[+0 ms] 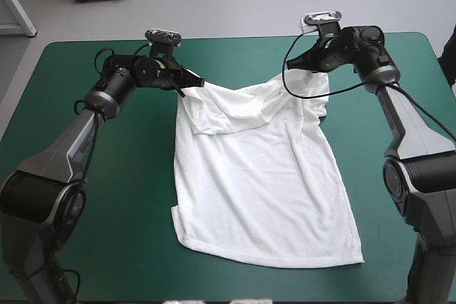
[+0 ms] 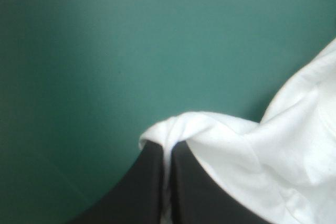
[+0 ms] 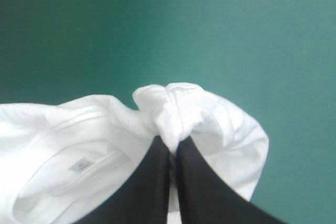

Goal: Fold the cloth

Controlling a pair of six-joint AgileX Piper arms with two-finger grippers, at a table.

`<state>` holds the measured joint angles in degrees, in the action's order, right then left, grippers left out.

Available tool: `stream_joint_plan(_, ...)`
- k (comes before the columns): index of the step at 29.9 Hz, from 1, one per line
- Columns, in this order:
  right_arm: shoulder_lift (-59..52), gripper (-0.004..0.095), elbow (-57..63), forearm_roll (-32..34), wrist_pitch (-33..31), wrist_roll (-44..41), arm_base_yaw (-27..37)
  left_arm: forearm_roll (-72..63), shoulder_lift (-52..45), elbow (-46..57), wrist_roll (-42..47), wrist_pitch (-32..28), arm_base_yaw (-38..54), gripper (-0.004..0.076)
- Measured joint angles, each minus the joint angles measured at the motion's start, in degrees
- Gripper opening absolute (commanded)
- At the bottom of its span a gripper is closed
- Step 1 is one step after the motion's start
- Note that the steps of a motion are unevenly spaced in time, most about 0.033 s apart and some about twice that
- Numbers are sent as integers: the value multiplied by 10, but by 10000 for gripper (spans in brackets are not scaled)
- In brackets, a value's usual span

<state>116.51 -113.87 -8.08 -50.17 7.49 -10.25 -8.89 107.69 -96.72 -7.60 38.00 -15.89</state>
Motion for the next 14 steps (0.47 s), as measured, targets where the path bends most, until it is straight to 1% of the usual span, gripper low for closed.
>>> stream_joint_plan(4,38,-6,0,-13,1,13,0,-30,54,-23,-23,-12,2,-9)
stream_joint_plan(7,51,66,1,-23,-7,35,0,-55,81,-32,-41,-10,2,7)
stream_joint_plan(8,52,109,1,-26,-10,41,1,-59,86,-34,-47,-6,2,34)
stream_joint_plan(10,52,216,1,-48,-10,60,6,-67,93,-36,-61,5,2,116)
stream_joint_plan(14,52,447,0,-89,-20,88,24,-68,93,-41,-86,22,2,372)
